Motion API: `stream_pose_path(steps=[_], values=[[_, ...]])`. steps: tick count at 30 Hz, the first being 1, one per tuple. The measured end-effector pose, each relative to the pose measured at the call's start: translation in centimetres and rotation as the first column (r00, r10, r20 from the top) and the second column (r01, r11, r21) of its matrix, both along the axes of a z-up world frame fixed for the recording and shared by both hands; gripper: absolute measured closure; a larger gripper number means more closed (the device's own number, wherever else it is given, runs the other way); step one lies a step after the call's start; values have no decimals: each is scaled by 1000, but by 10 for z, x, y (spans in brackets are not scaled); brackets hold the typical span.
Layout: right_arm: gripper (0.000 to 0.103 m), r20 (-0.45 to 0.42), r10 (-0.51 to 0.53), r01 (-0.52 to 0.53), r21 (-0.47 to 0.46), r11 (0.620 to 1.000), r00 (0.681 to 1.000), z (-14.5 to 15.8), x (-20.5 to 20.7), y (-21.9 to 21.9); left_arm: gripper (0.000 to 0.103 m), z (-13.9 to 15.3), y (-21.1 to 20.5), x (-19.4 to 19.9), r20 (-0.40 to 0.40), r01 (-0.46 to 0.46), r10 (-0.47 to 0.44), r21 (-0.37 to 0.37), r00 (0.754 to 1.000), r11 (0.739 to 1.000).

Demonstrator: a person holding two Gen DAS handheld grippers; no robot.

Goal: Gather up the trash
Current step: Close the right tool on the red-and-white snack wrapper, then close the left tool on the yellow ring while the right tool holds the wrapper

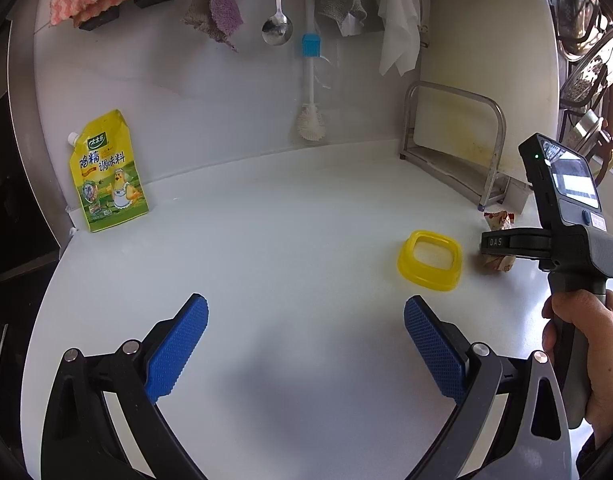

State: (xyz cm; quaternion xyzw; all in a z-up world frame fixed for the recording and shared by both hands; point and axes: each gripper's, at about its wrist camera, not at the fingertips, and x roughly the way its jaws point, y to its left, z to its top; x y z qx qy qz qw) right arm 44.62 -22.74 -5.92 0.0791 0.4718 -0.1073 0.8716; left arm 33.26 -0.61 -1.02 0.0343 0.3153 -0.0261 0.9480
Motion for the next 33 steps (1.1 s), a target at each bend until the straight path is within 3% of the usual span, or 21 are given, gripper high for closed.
stream_pose_path(steps=[6, 11, 20, 33], values=[[73, 11, 62, -62, 31, 998, 998, 1, -31, -25, 6, -2, -22, 11, -47, 63, -63, 1, 997, 998], [73, 42, 44, -50, 136, 989, 998, 2, -61, -57, 6, -5, -48, 36, -84, 107, -111, -47, 990, 993], [73, 103, 17, -45, 270, 962, 994, 5, -87, -88, 6, -28, -100, 81, -166, 156, -154, 0, 974, 988], [73, 150, 19, -65, 304, 950, 989, 15, -90, -90, 7, -50, -121, 118, -301, 124, -109, 34, 947, 992]])
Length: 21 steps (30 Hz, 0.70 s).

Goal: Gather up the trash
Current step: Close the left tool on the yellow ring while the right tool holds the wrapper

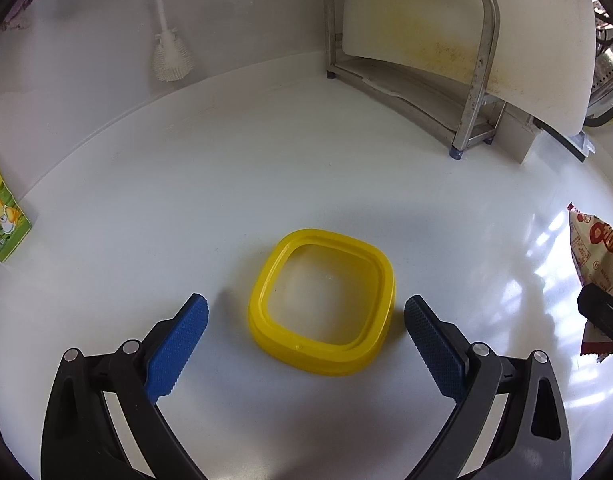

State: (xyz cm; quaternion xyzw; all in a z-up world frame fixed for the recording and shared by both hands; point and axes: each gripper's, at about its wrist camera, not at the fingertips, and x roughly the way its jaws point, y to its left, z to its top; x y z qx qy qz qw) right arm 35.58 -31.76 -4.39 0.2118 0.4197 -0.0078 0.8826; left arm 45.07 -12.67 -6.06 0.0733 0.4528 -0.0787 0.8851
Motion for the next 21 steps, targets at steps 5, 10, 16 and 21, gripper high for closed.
stream_pose_path(steps=[5, 10, 16, 21], values=[[73, 0, -4, 4, 11, 1000, 1000, -1, -1, -4, 23, 0, 1, 3, -2, 22, -22, -40, 1000, 999], [73, -1, -1, 1, 8, 1000, 1000, -2, -1, -4, 34, 3, 1, -1, 5, 31, -31, -56, 1000, 998], [73, -4, 3, -3, -13, 1000, 1000, -3, -3, 2, 34, 14, 8, -22, 68, 19, -16, -41, 998, 999], [73, 12, 16, -15, -33, 999, 1000, 1, -12, 12, 34, 28, 21, -55, 121, 25, -20, -40, 992, 999]])
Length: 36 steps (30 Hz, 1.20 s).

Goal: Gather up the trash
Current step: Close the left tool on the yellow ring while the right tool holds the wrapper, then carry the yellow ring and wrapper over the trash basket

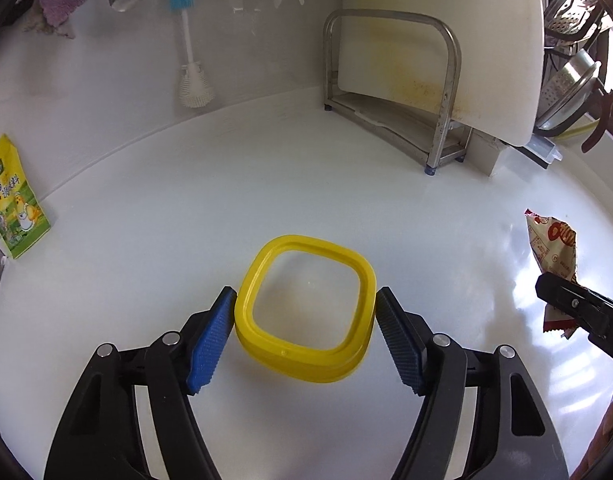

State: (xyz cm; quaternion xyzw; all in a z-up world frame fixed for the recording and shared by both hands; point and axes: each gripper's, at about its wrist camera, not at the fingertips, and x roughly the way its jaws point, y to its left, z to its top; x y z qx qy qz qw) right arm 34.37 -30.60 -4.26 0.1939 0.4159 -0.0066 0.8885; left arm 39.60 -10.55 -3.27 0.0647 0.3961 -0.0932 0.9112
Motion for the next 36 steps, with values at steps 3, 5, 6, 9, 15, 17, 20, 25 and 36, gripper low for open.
stream_pose_path(steps=[3, 5, 6, 9, 15, 17, 20, 25, 36], values=[[73, 11, 15, -14, -27, 1000, 1000, 0, -14, 8, 34, 8, 10, -24, 33, 3, -3, 4, 999, 1000], [73, 17, 26, -25, -47, 999, 1000, 1, -27, 13, 34, 15, 17, -41, 59, 9, -9, 4, 998, 1000], [73, 19, 32, -30, -57, 998, 999, 1, -33, 15, 34, 17, 20, -47, 76, 10, -11, 9, 997, 1000], [73, 29, 38, -36, -66, 997, 999, 4, -58, 26, 34, 27, 31, -69, 103, 16, -16, 3, 995, 1000], [73, 69, 54, -47, -96, 994, 996, 19, -118, 50, 34, 41, 48, -121, 160, 16, -18, 17, 987, 1000], [73, 82, 57, -48, -108, 993, 995, 24, -139, 57, 34, 45, 53, -140, 171, 26, -28, 16, 985, 1000], [73, 100, 63, -50, -133, 990, 993, 33, -168, 70, 34, 49, 61, -169, 177, 39, -39, 6, 983, 999], [73, 130, 74, -51, -167, 985, 989, 44, -221, 90, 34, 55, 70, -219, 192, 54, -49, -16, 980, 998], [73, 154, 72, -37, -215, 976, 985, 42, -341, 112, 34, 47, 73, -323, 169, 112, -99, -70, 981, 991]])
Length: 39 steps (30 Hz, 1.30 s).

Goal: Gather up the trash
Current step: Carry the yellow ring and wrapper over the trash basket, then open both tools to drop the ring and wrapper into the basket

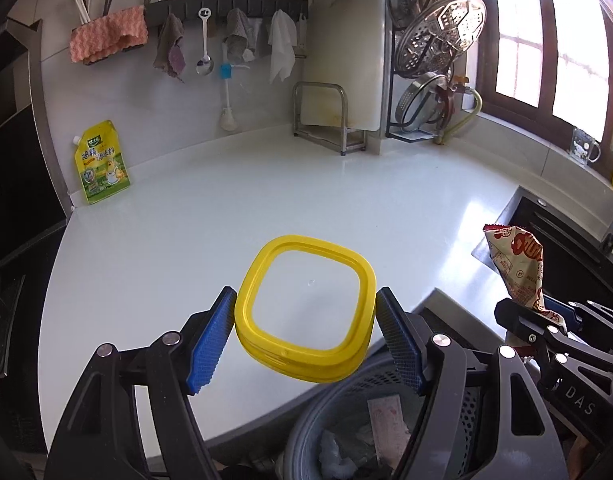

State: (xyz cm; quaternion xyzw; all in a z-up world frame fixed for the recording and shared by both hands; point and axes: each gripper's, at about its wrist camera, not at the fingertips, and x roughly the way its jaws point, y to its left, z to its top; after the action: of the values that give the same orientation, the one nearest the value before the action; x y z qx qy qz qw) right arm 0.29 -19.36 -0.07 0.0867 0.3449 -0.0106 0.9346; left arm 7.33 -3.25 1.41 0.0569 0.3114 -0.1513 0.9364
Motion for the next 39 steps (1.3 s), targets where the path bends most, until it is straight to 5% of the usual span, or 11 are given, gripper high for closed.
stream_pose_path(steps=[10, 20, 31, 37, 39], values=[[73, -38, 36, -36, 15, 999, 999, -27, -81, -1, 34, -34, -5, -62, -59, 38, -38, -11, 998, 999], [72, -116, 45, -36, 78, 996, 992, -71, -85, 1, 33, -74, -16, -75, -136, 56, -51, 29, 989, 998], [70, -143, 64, -48, 117, 992, 988, -91, -84, 0, 30, -84, -11, -74, -161, 33, -26, 42, 987, 999], [44, -95, 45, -33, 117, 993, 994, -84, -92, -6, 19, -83, -7, -77, -155, 26, -20, 39, 988, 999], [44, -87, 38, -27, 121, 992, 995, -82, -94, -8, 17, -82, -7, -78, -148, 22, -15, 49, 989, 999]])
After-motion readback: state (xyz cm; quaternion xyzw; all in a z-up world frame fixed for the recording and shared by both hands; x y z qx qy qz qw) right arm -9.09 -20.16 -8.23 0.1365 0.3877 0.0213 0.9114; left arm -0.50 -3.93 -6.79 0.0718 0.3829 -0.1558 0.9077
